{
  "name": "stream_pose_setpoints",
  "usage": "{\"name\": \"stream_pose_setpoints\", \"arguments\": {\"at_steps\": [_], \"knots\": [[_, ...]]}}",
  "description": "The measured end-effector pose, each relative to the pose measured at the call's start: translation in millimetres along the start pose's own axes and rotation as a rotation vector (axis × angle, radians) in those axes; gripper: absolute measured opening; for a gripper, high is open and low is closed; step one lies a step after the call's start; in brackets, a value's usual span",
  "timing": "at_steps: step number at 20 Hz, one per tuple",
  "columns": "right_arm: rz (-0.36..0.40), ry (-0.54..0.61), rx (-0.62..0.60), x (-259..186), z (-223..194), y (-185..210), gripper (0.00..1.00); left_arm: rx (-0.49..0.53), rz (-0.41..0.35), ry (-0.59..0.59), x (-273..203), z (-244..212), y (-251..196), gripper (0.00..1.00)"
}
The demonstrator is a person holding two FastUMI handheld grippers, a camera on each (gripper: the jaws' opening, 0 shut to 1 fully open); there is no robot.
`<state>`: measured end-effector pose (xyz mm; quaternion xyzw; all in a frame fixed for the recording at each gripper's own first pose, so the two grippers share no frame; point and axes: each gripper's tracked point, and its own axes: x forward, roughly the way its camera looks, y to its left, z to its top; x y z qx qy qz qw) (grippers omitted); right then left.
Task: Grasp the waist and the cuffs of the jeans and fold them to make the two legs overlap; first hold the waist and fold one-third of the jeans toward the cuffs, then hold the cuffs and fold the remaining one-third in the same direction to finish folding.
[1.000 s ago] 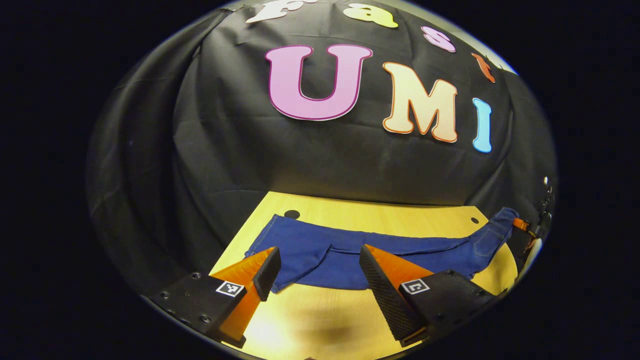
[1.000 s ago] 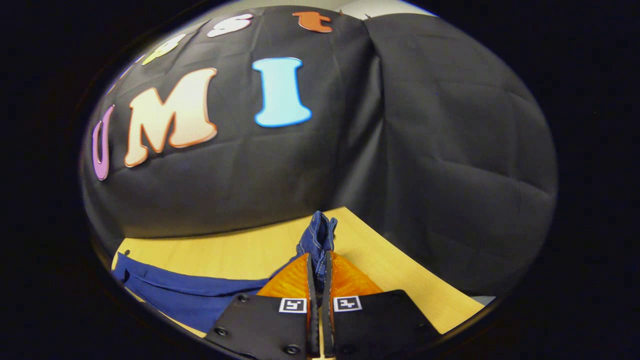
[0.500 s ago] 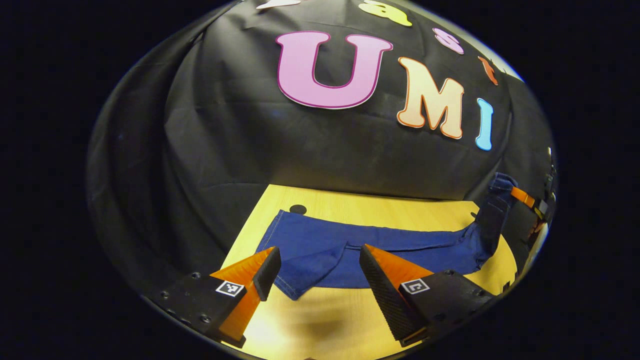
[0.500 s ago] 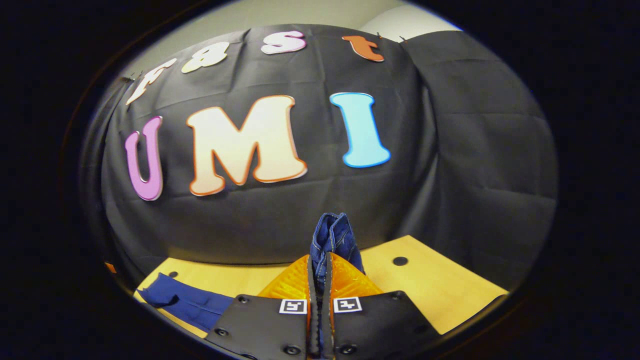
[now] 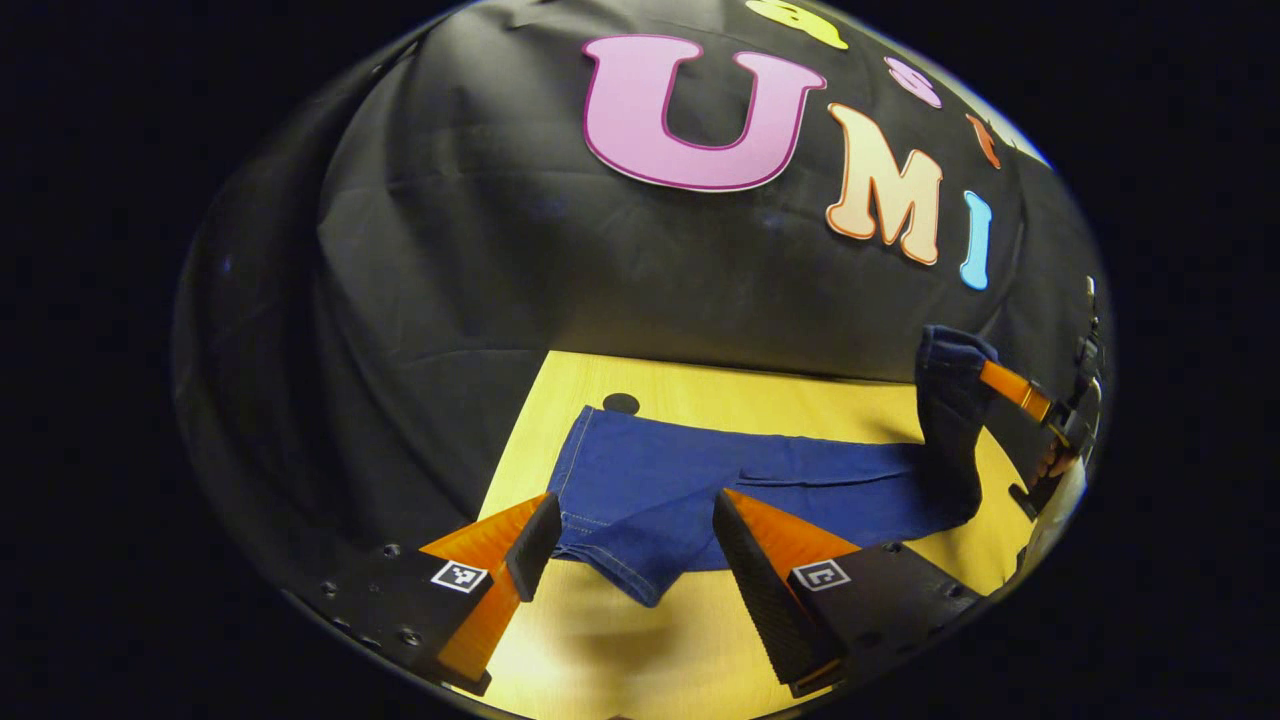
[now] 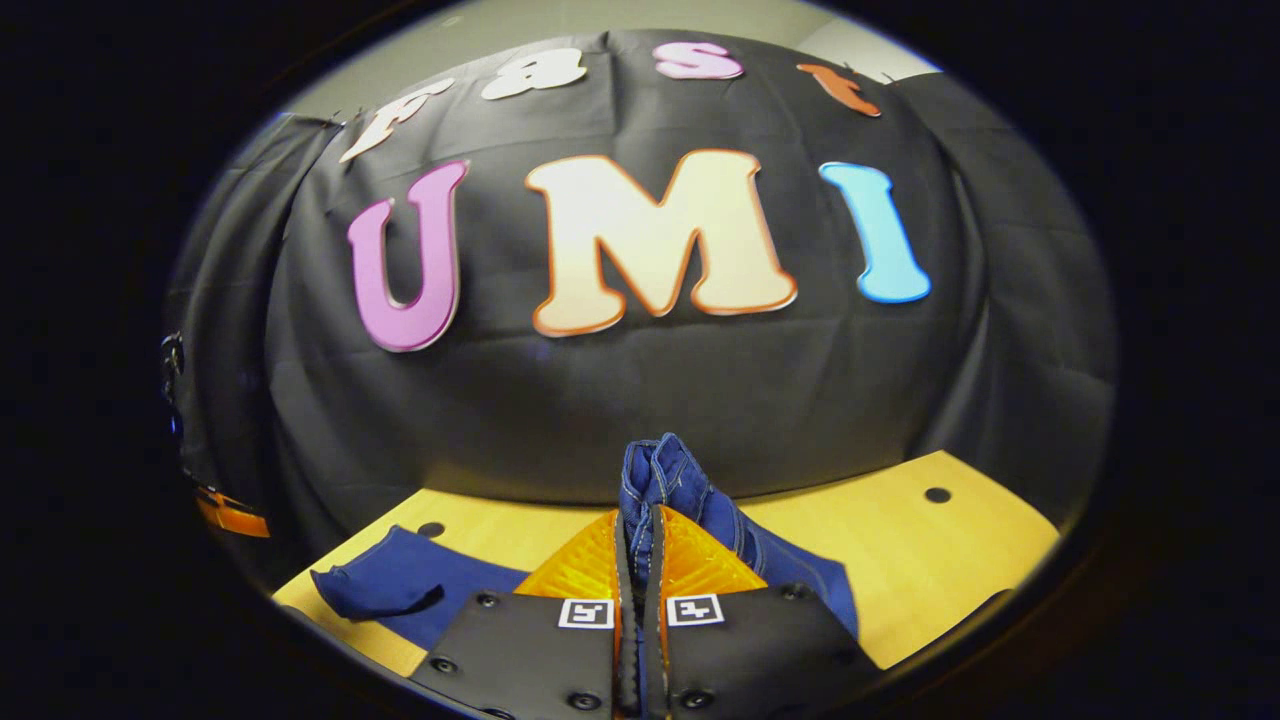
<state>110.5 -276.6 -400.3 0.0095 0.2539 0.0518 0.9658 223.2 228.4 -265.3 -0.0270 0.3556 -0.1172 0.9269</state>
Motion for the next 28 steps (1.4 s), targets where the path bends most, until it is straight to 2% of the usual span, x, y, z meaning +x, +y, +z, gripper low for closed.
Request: {"name": "stream_pose_setpoints", "arguments": {"at_steps": [7,9,10,11,14,19,21,23,24,26,27,28], "knots": [[0.062,0.189,-0.078,-7.9,-21.2,-7.3,0.07,-0.017,-0.002,0.049,36.9,-17.0,26.8,0.95],[0.126,0.209,-0.069,-2.5,-18.0,-3.1,0.25,-0.021,-0.009,0.078,50.2,-27.3,33.3,0.94],[0.146,0.198,-0.083,-0.7,-11.3,-5.3,0.38,-0.022,-0.009,0.096,57.2,-33.4,36.7,0.95],[0.156,0.184,-0.102,2.4,1.2,-13.9,0.53,-0.025,-0.010,0.108,65.8,-38.5,38.9,0.95],[0.172,0.201,-0.154,-22.1,-12.0,-11.1,0.97,-0.037,-0.003,0.127,84.2,-50.8,51.4,0.95],[0.111,0.239,-0.180,-52.4,-8.6,-51.0,0.97,0.008,0.018,0.159,126.1,-65.3,64.4,0.95],[0.069,0.251,-0.183,-59.7,-8.3,-70.5,1.00,0.025,0.005,0.195,136.8,-76.1,61.6,0.95],[0.035,0.267,-0.173,-66.3,-10.0,-87.0,0.98,0.017,-0.010,0.224,147.4,-86.4,56.1,0.95],[0.018,0.269,-0.168,-69.3,-9.8,-93.1,1.00,0.012,0.005,0.240,149.5,-91.3,56.2,0.95],[-0.006,0.271,-0.158,-75.1,-8.8,-102.9,0.97,-0.004,0.032,0.215,152.8,-91.5,60.5,0.97],[-0.014,0.271,-0.152,-77.1,-9.3,-107.3,0.97,-0.007,0.070,0.208,151.8,-92.8,66.7,0.90],[-0.022,0.273,-0.147,-78.8,-11.2,-110.1,0.97,-0.020,0.101,0.190,153.6,-93.9,72.1,0.78]]}}
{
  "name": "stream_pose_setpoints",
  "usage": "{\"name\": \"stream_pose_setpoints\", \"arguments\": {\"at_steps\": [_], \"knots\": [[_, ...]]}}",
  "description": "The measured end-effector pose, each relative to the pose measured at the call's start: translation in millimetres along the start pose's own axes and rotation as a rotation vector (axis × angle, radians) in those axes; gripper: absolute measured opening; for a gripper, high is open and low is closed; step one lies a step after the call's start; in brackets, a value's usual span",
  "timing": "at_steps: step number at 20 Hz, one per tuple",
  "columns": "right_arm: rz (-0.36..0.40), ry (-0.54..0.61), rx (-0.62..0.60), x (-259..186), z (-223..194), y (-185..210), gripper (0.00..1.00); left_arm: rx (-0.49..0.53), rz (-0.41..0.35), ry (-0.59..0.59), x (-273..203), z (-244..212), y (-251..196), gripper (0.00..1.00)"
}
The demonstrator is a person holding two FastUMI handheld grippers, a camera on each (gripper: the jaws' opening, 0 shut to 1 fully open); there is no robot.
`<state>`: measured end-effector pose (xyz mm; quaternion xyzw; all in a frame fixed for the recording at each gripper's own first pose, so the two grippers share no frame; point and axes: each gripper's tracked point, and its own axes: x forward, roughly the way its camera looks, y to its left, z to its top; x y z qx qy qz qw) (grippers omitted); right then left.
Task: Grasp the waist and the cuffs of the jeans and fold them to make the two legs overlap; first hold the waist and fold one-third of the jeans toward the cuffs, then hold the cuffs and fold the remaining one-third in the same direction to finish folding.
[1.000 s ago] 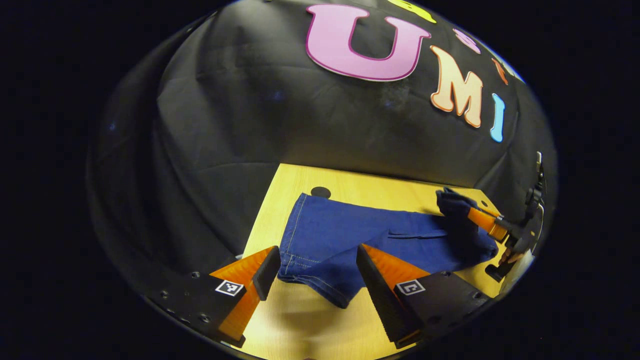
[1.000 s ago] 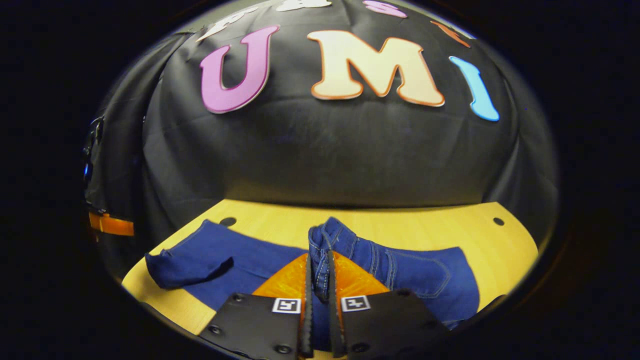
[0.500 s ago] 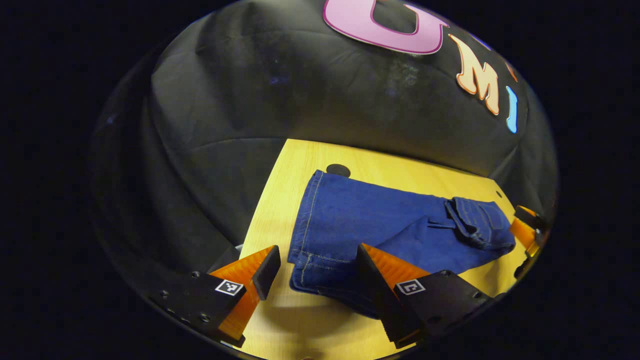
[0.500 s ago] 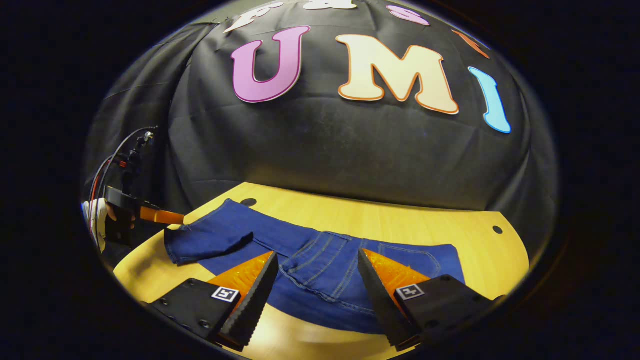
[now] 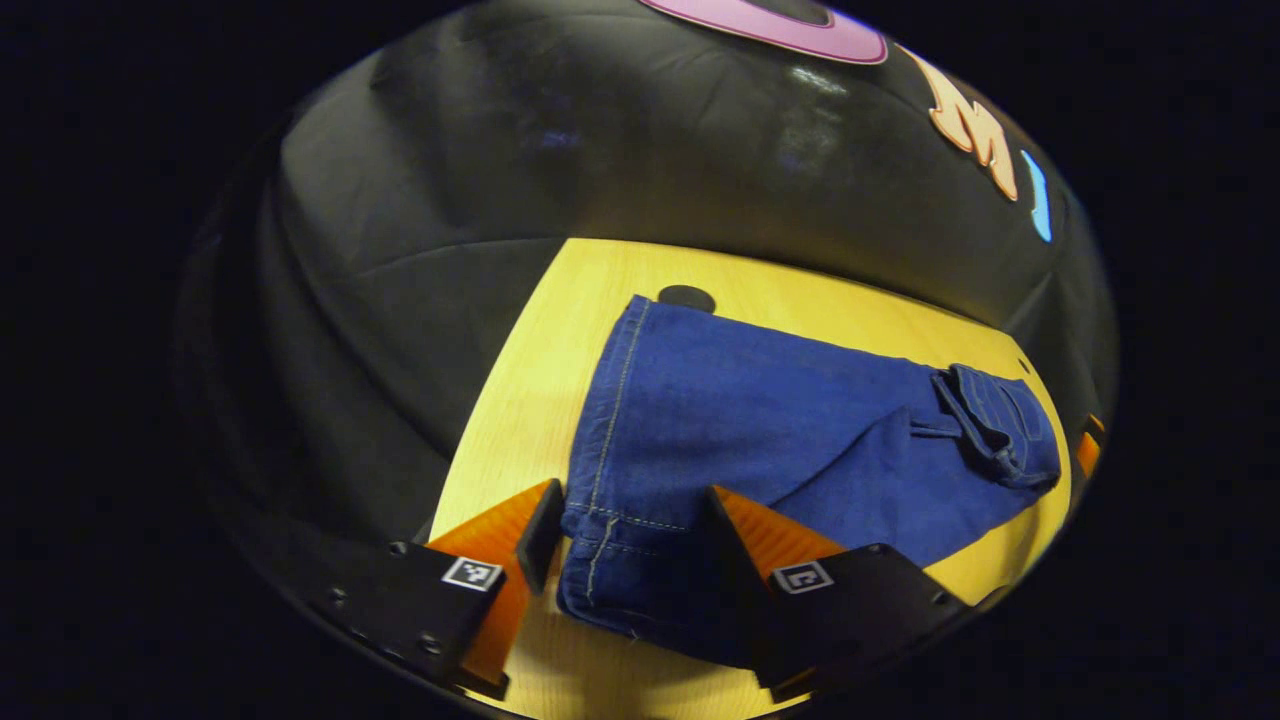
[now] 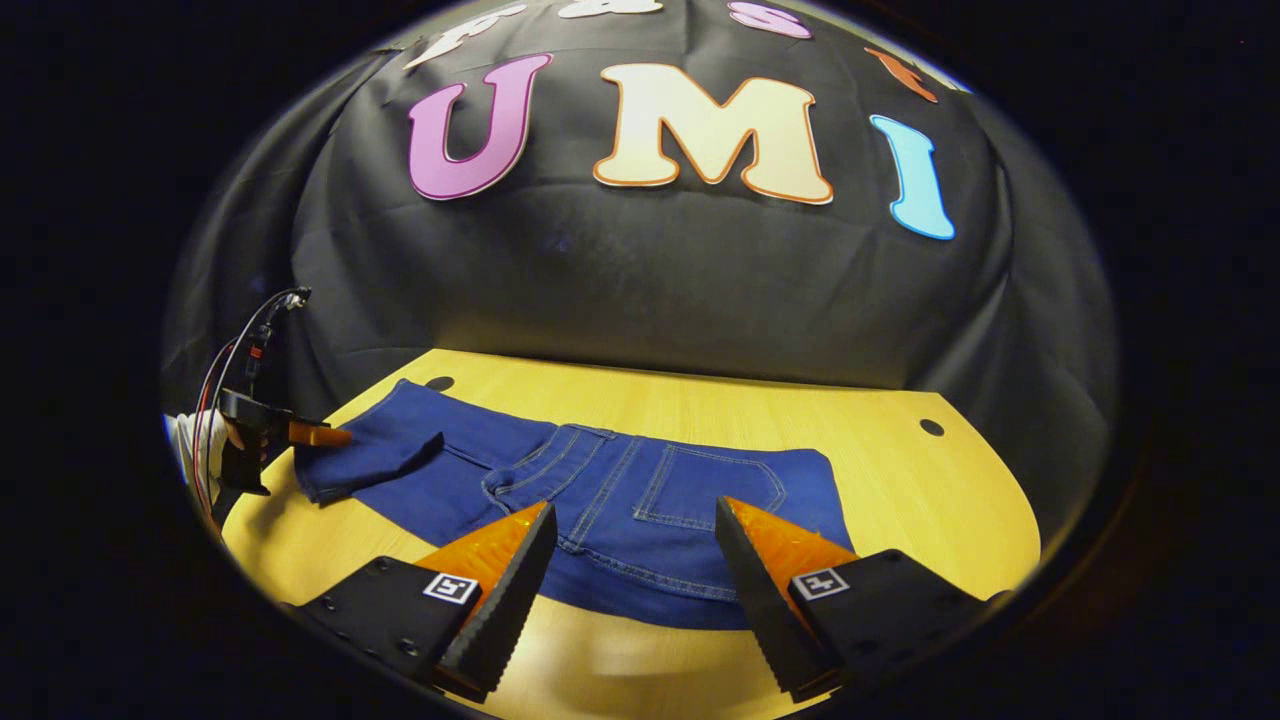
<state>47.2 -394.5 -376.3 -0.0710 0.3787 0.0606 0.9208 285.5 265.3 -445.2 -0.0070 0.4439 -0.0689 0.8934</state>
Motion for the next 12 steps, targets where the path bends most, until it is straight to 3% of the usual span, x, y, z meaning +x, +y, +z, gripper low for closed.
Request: {"name": "stream_pose_setpoints", "arguments": {"at_steps": [2,4,8,12], "knots": [[-0.007,0.006,0.016,-2.3,-3.9,-2.5,0.97,-0.042,-0.019,-0.047,2.7,-0.5,-7.9,0.55],[-0.008,0.007,0.024,-3.6,-6.2,-3.2,0.98,-0.052,0.000,-0.078,0.1,3.1,-6.4,0.18],[-0.004,-0.011,0.026,-7.6,1.3,-3.6,0.98,-0.092,-0.058,-0.028,-6.8,3.5,-11.0,0.01],[-0.006,-0.031,0.046,-16.2,9.6,-7.4,1.00,-0.252,-0.173,-0.006,-28.3,15.6,-33.7,0.00]]}}
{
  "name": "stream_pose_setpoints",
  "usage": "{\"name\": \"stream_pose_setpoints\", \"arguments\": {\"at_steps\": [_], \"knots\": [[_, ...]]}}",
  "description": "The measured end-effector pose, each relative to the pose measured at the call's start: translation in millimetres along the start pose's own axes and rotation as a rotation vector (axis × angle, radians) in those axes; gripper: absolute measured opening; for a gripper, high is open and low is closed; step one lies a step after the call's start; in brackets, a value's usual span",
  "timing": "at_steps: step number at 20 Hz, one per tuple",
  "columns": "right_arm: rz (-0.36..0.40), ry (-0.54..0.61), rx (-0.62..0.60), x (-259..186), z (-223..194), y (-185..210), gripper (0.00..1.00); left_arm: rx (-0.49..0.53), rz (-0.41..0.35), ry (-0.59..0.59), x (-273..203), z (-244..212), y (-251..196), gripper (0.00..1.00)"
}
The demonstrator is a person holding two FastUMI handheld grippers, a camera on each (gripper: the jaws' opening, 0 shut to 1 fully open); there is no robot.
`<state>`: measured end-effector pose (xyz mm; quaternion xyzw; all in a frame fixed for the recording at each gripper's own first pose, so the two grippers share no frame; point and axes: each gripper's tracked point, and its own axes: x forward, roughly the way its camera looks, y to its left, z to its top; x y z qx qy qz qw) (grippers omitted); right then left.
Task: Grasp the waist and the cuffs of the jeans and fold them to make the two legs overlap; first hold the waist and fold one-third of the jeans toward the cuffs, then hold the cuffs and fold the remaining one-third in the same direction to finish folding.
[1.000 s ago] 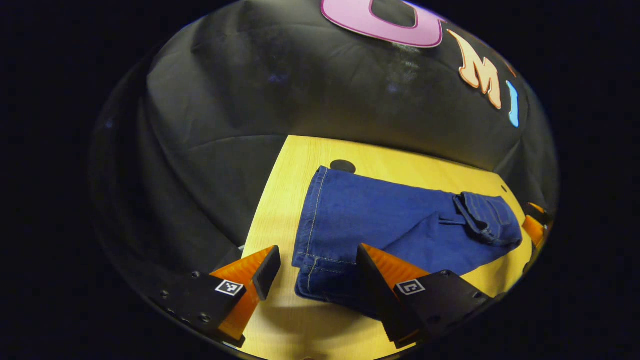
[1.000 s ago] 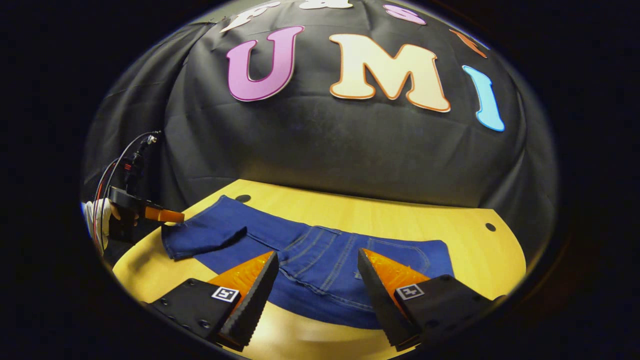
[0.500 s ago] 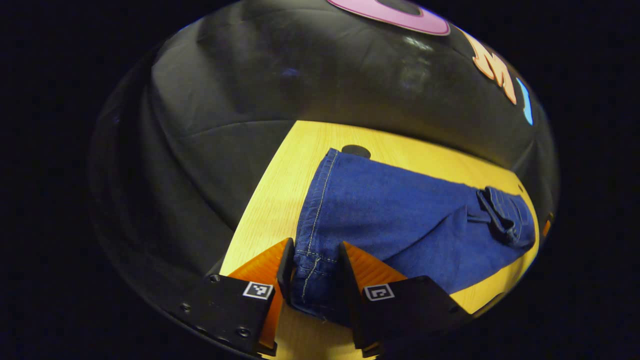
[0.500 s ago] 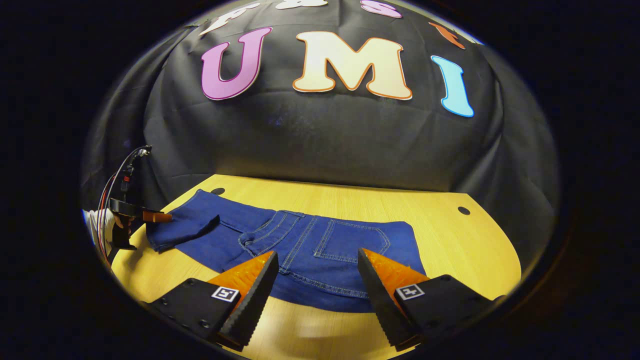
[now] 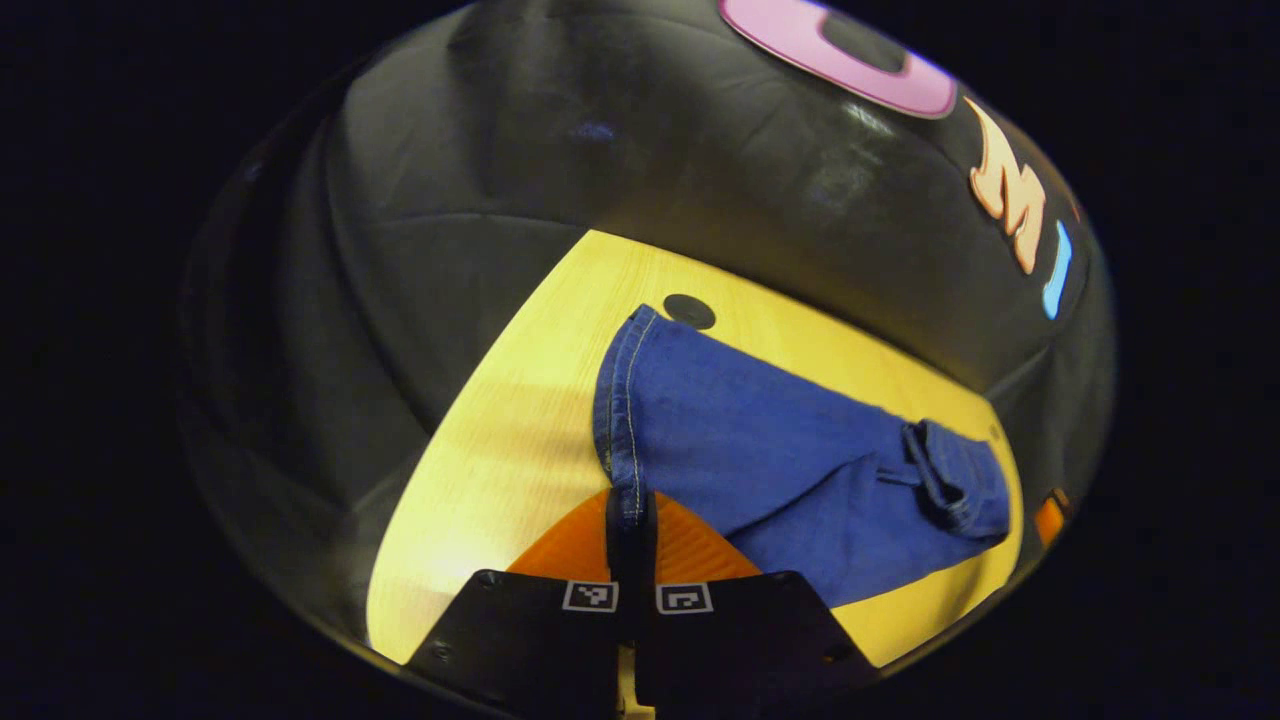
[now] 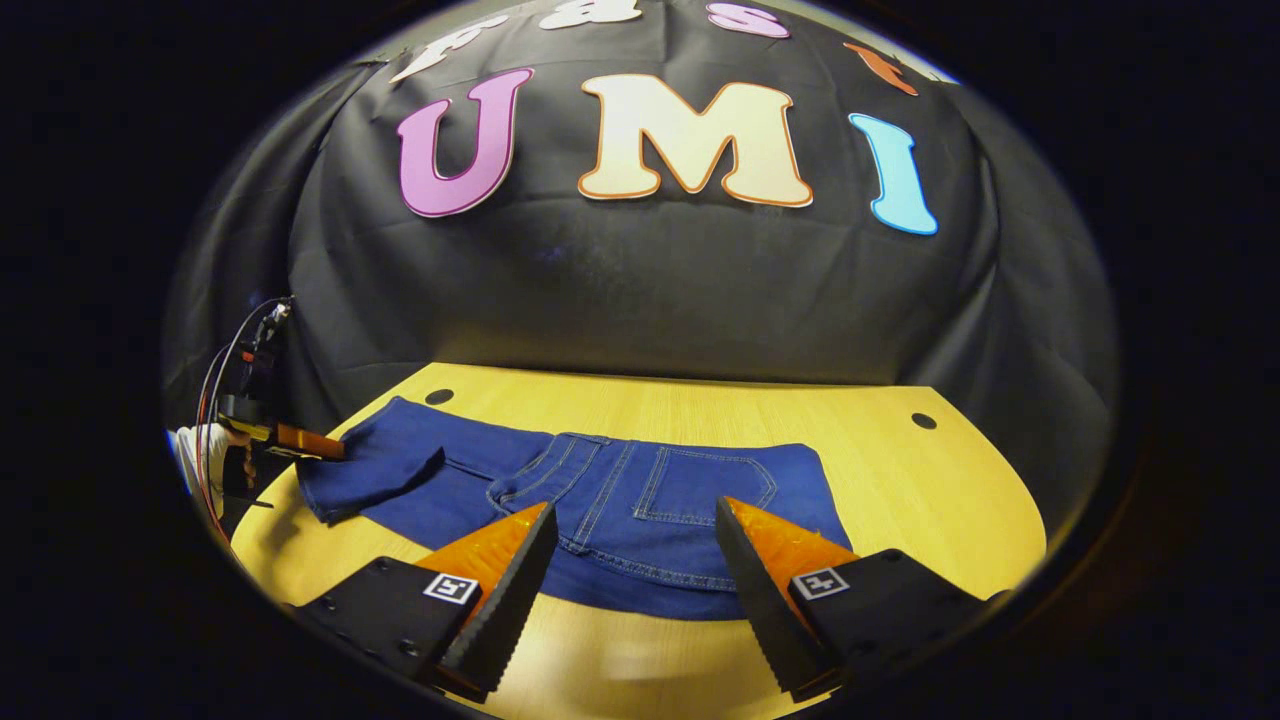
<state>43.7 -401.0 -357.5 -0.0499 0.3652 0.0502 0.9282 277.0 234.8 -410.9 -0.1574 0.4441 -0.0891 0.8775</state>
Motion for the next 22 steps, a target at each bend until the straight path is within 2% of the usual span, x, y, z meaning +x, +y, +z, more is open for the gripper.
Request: {"name": "stream_pose_setpoints", "arguments": {"at_steps": [4,5,6,11,12,22], "knots": [[0.004,-0.022,0.015,-6.7,9.9,-6.6,0.98,-0.086,-0.117,-0.011,-27.0,11.9,-51.8,0.00],[0.008,-0.025,0.016,-8.1,11.3,-8.7,1.00,-0.097,-0.149,-0.021,-29.3,18.5,-68.8,0.00],[0.010,-0.029,0.015,-10.2,13.3,-11.3,0.98,-0.093,-0.179,-0.037,-33.3,27.4,-85.4,0.00],[0.022,-0.051,0.016,-25.4,19.5,-32.9,1.00,0.002,-0.259,-0.053,-38.3,36.7,-161.0,0.00],[0.017,-0.058,0.014,-30.2,20.6,-41.9,0.98,0.019,-0.274,-0.052,-37.5,36.4,-177.6,0.00],[-0.101,-0.080,0.055,-76.0,21.7,-175.7,0.98,0.127,-0.372,-0.035,-26.7,20.9,-325.8,0.00]]}}
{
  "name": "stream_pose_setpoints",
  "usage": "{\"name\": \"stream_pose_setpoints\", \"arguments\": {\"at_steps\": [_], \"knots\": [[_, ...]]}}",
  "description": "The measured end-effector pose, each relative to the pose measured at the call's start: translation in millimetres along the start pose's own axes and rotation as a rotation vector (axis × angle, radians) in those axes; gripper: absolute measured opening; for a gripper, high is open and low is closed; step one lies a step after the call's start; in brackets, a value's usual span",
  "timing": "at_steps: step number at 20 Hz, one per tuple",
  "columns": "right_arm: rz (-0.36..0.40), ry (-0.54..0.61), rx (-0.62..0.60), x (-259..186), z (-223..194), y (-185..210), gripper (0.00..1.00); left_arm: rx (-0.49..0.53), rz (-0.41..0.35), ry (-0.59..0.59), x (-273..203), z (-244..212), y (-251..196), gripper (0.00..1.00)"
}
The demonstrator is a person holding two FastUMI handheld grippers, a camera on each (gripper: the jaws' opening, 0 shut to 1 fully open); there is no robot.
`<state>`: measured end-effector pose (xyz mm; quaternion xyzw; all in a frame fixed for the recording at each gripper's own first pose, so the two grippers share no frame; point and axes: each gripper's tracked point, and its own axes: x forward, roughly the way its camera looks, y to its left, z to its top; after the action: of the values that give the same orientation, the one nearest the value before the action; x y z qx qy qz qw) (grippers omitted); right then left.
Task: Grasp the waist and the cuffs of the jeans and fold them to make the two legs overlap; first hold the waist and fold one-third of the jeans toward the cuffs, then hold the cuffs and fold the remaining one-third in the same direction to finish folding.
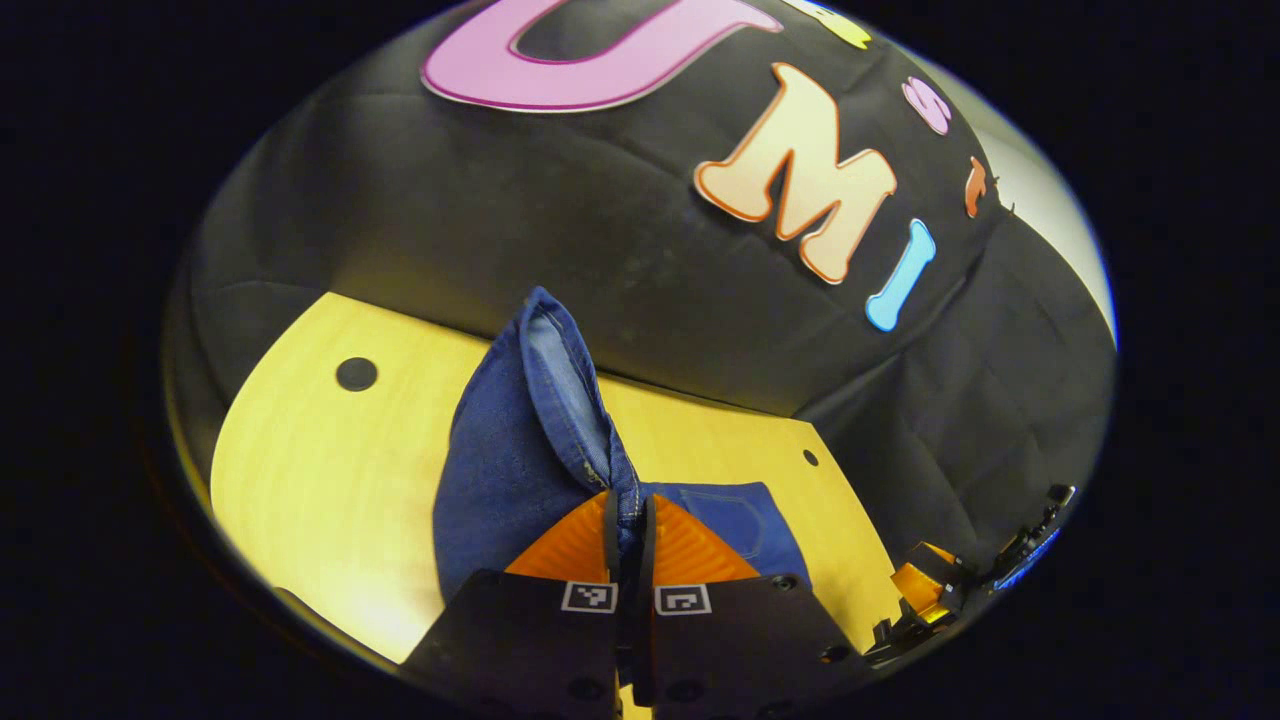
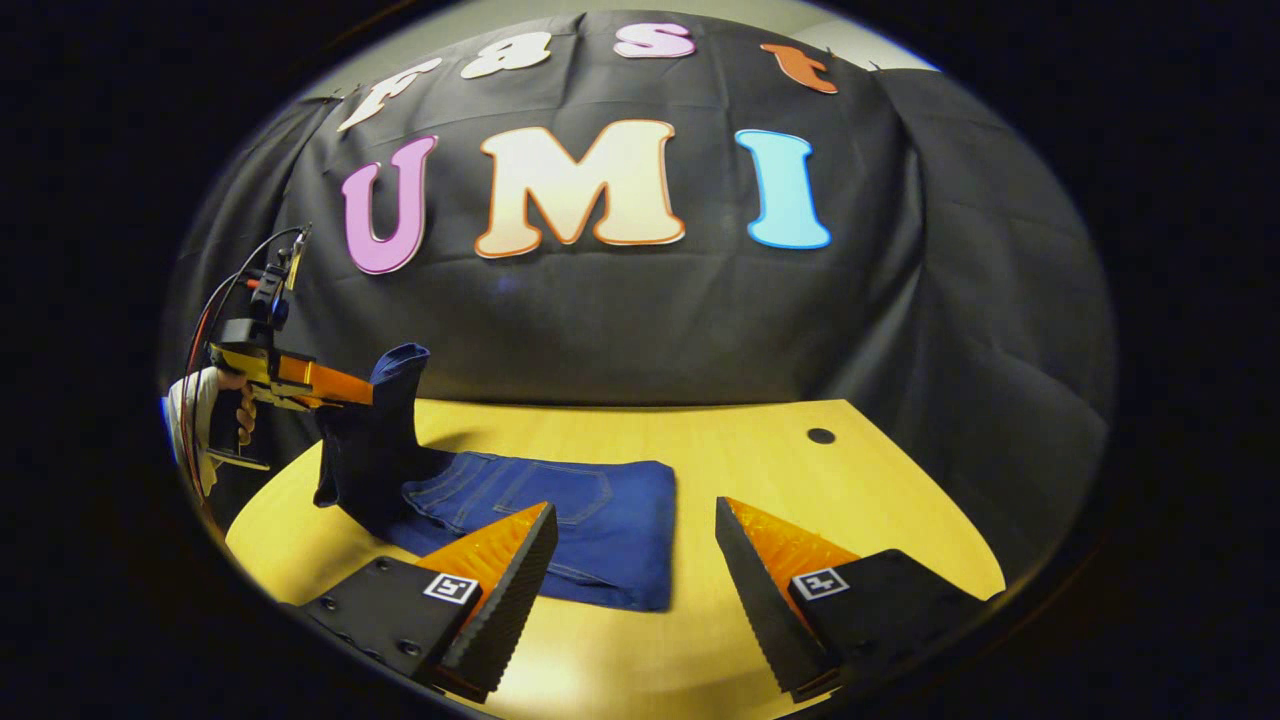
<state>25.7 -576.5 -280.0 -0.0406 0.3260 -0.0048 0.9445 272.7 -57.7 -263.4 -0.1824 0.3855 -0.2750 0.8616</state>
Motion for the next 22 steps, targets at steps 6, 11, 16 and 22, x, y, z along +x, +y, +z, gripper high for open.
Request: {"name": "stream_pose_setpoints", "arguments": {"at_steps": [6,11,16,22], "knots": [[-0.064,-0.006,0.030,-18.5,-0.4,-69.0,0.98,0.089,-0.128,0.036,52.5,-16.2,-112.2,0.00],[-0.103,0.000,0.025,-36.1,-5.5,-117.0,0.98,0.198,-0.154,0.151,100.8,-76.1,-175.8,0.00],[-0.118,0.006,0.053,-45.6,-7.8,-150.0,0.98,0.251,-0.030,0.188,130.5,-119.1,-178.7,0.03],[-0.004,-0.110,0.082,-49.8,38.5,-133.6,0.98,0.371,0.098,-0.063,81.5,-94.9,-197.8,0.97]]}}
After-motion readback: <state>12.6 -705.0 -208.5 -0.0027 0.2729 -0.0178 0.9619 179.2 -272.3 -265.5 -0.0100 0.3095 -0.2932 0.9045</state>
